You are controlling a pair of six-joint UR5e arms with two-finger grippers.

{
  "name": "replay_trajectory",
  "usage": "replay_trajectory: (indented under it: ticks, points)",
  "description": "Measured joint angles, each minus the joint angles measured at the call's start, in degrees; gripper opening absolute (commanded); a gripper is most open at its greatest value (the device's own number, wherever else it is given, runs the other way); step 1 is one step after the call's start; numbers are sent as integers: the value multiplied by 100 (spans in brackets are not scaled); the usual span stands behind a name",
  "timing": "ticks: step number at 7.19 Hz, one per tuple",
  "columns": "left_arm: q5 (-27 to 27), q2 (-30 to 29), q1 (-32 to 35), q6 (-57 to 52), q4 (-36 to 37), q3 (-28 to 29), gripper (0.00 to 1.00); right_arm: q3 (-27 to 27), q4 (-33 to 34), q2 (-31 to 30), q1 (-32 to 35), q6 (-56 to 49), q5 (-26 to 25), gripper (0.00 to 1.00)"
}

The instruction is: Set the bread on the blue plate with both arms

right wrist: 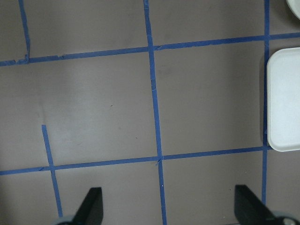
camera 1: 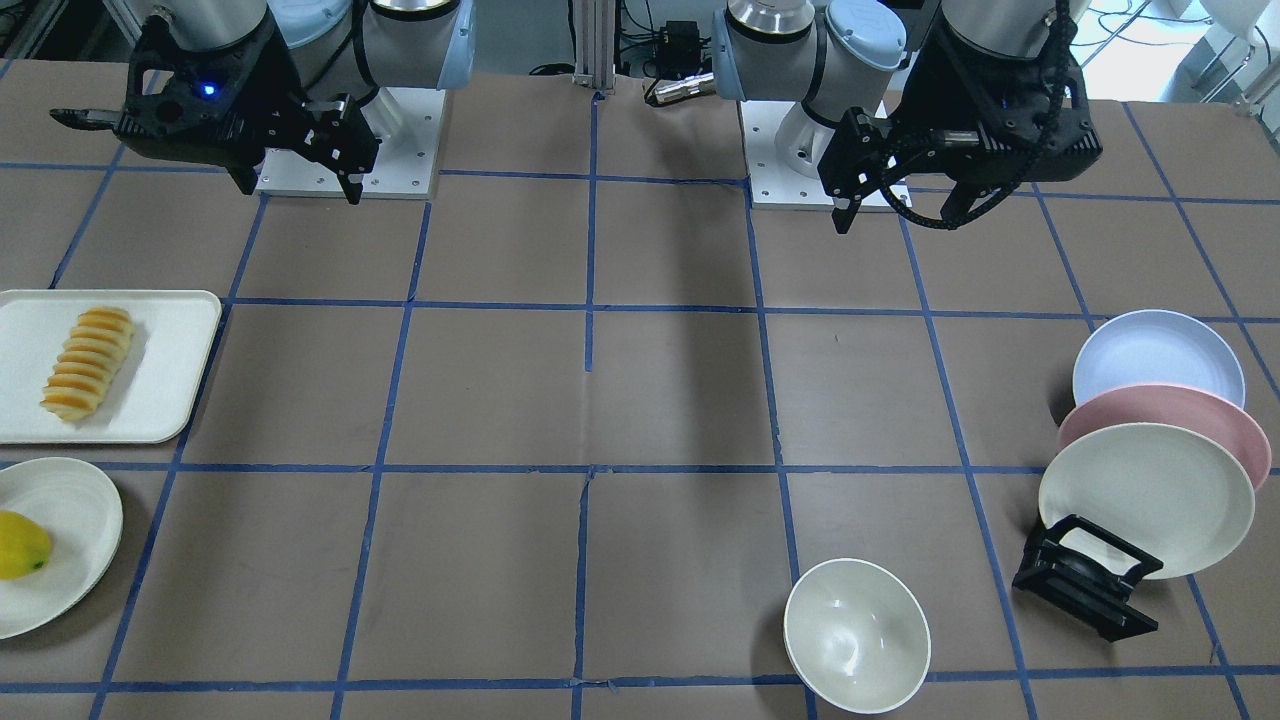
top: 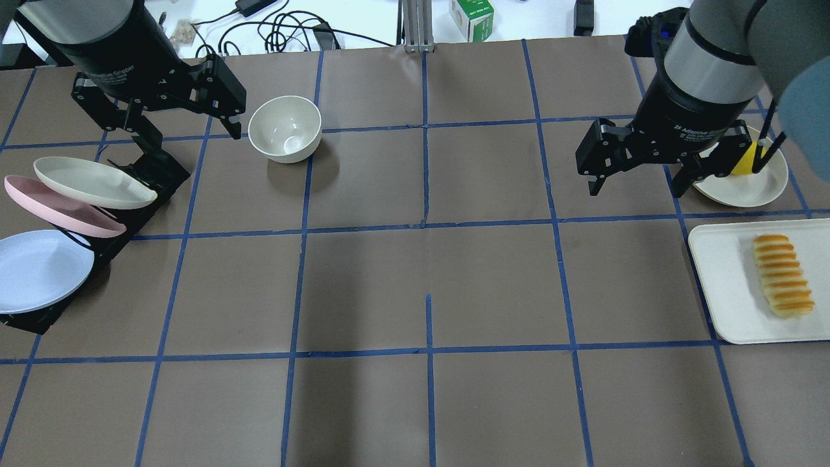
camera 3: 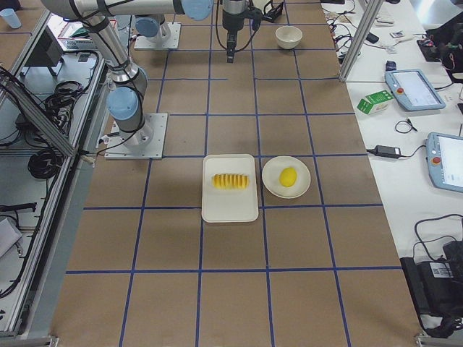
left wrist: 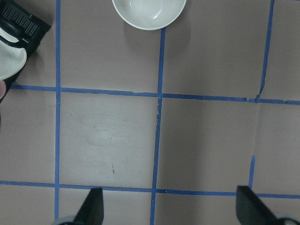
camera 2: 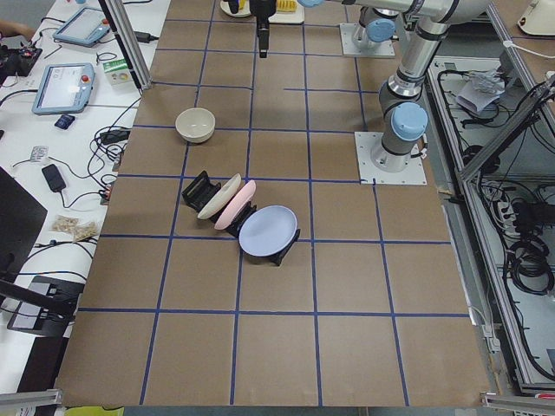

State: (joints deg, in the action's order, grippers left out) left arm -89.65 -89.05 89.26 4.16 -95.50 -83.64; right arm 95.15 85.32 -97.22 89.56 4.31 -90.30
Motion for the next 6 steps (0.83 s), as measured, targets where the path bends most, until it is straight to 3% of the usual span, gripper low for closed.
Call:
replay_trajectory:
  ticks: [4,6]
  points:
    - [-110,23,71,404,-22,-70,100,38,13,27,-78,-41,-27,100]
    - [-1000,138,-165,696,-79,-240,100,84,43,55,-464,-98,-76,100]
